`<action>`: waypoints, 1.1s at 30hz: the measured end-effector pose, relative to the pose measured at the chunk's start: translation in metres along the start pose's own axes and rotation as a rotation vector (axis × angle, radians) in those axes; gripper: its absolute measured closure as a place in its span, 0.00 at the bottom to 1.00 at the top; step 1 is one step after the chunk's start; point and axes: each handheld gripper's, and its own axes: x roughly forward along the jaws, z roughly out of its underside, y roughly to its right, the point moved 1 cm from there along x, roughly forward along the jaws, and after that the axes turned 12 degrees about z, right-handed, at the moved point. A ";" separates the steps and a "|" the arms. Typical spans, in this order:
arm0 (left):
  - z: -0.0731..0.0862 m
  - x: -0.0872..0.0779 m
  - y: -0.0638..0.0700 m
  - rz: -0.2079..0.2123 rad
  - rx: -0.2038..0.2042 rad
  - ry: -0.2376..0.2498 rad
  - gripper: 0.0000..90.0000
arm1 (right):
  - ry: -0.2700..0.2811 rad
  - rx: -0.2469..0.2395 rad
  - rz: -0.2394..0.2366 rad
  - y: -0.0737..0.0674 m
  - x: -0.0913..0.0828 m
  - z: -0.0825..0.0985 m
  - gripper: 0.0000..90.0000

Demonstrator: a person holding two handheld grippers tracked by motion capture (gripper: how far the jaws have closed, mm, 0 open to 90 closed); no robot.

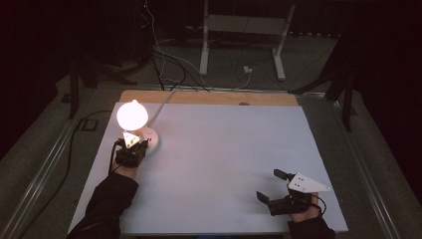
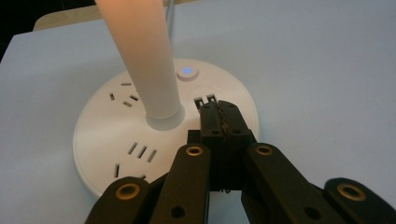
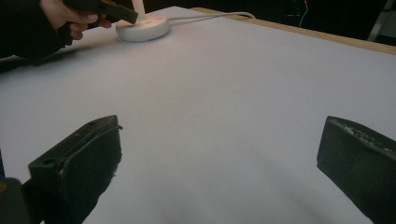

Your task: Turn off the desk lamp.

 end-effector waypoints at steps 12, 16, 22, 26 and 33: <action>-0.002 0.001 0.000 0.000 0.000 -0.027 1.00 | -0.006 -0.005 -0.002 0.000 0.001 0.000 0.00; -0.004 -0.002 -0.002 0.011 -0.028 -0.009 1.00 | -0.007 -0.002 -0.002 -0.001 0.001 0.000 0.00; -0.010 -0.010 0.001 0.020 -0.015 0.043 1.00 | -0.006 0.000 -0.001 0.000 0.001 0.000 0.00; -0.007 -0.007 -0.003 0.017 -0.023 0.034 1.00 | -0.004 0.000 -0.002 0.000 0.001 0.000 0.00; -0.005 -0.006 -0.004 0.016 -0.022 0.021 1.00 | -0.005 0.000 -0.002 0.000 0.001 0.000 0.00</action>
